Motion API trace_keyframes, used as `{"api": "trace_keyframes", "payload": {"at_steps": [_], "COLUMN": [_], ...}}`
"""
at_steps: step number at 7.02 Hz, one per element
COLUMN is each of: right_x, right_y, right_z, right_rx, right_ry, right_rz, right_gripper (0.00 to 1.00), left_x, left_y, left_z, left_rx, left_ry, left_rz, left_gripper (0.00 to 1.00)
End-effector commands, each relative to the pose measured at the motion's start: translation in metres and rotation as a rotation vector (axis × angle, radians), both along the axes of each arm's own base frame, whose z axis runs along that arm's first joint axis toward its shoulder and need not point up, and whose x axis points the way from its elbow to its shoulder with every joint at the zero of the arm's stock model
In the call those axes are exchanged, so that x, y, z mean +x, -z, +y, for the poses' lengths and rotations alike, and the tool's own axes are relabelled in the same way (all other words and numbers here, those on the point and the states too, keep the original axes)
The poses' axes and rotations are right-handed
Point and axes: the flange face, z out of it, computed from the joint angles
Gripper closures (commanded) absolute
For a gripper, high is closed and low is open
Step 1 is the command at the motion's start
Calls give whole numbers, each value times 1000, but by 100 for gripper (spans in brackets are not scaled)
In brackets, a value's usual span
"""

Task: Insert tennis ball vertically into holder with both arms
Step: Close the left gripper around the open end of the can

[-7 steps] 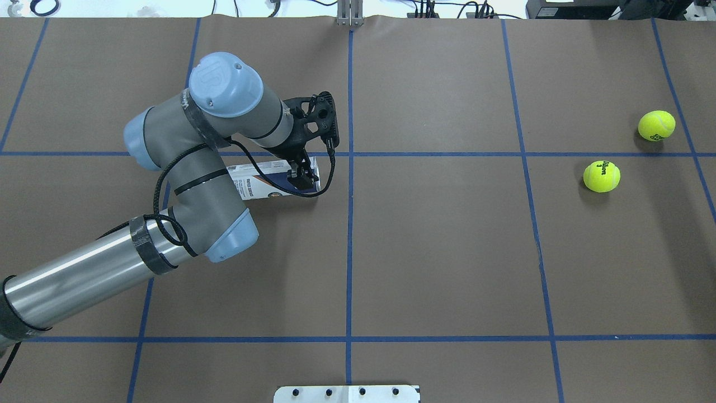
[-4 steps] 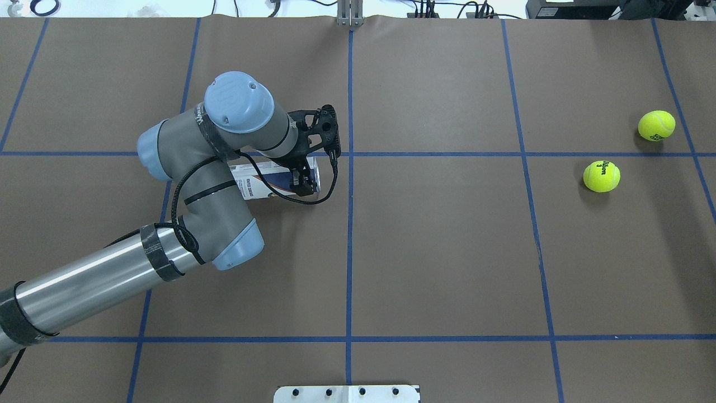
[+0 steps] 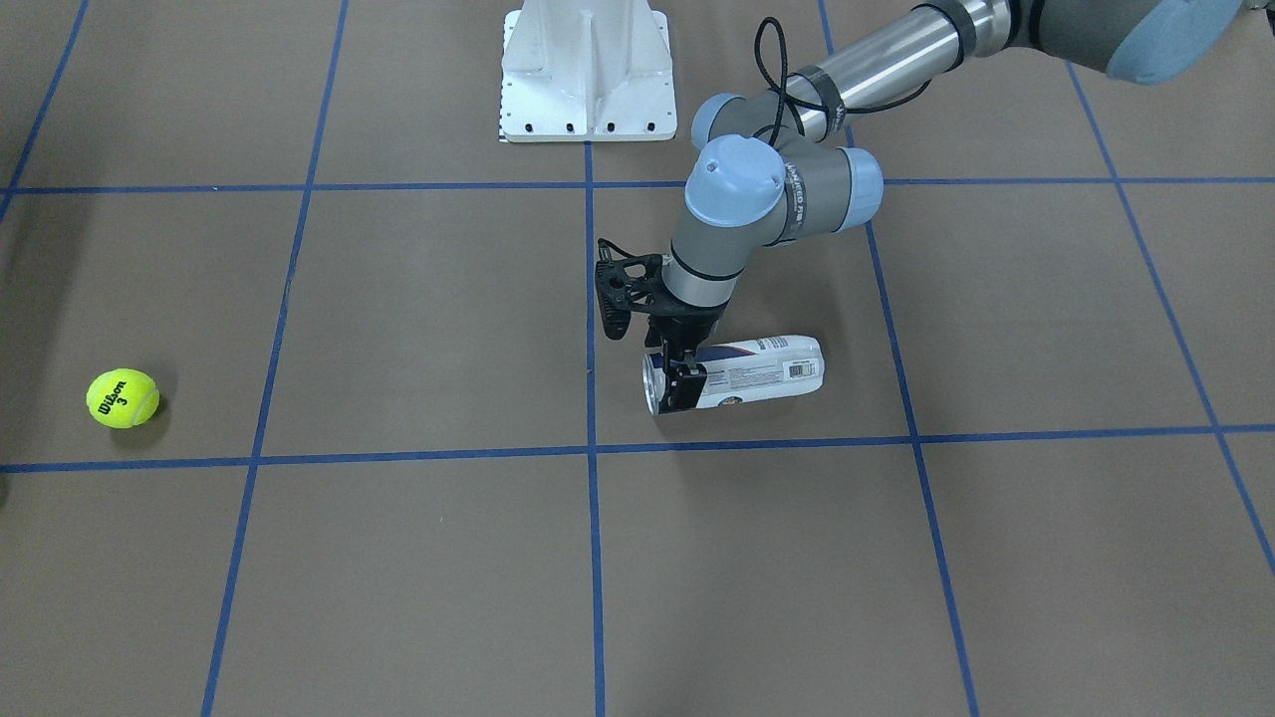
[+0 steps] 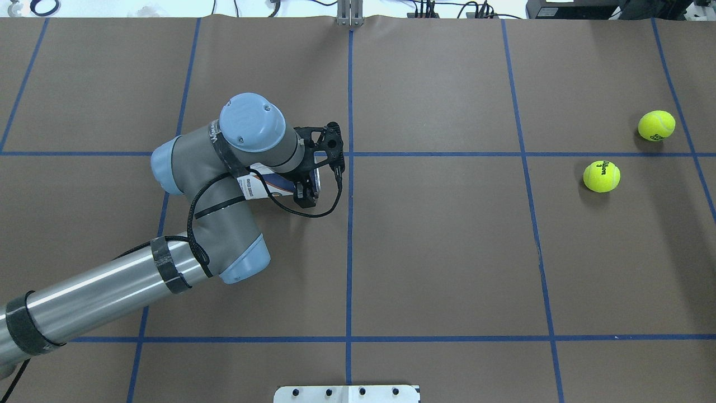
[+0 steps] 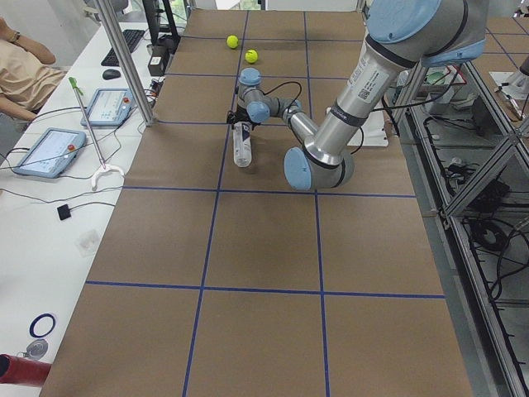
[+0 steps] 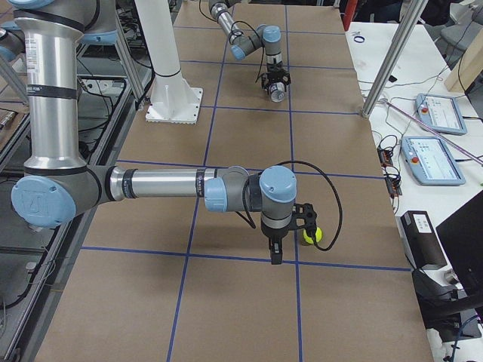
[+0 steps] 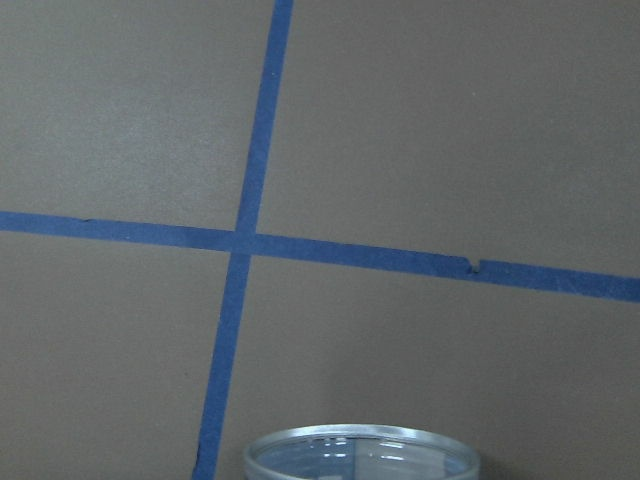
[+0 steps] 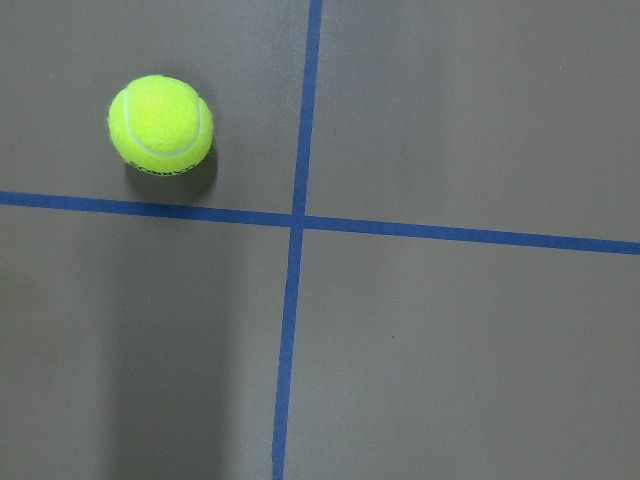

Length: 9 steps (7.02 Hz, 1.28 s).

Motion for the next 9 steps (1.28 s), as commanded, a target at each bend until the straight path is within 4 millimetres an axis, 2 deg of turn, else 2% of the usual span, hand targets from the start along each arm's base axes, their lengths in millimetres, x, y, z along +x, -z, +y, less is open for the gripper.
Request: {"api": "trace_keyframes", "payload": {"at_steps": [1,9], "right_x": [0,0], "right_y": [-1,1], "right_z": [0,-1], "right_rx": [-2,1], "right_ry": [0,-1], "right_rz": [0,0], "right_gripper": [0,0], "left_x": [12,18], "left_y": [-3,-7], "left_z": [8,7], "left_rx": [12,32], "left_ry": [4,37], "left_rz": [-15,-41], "left_gripper": [1,3]}}
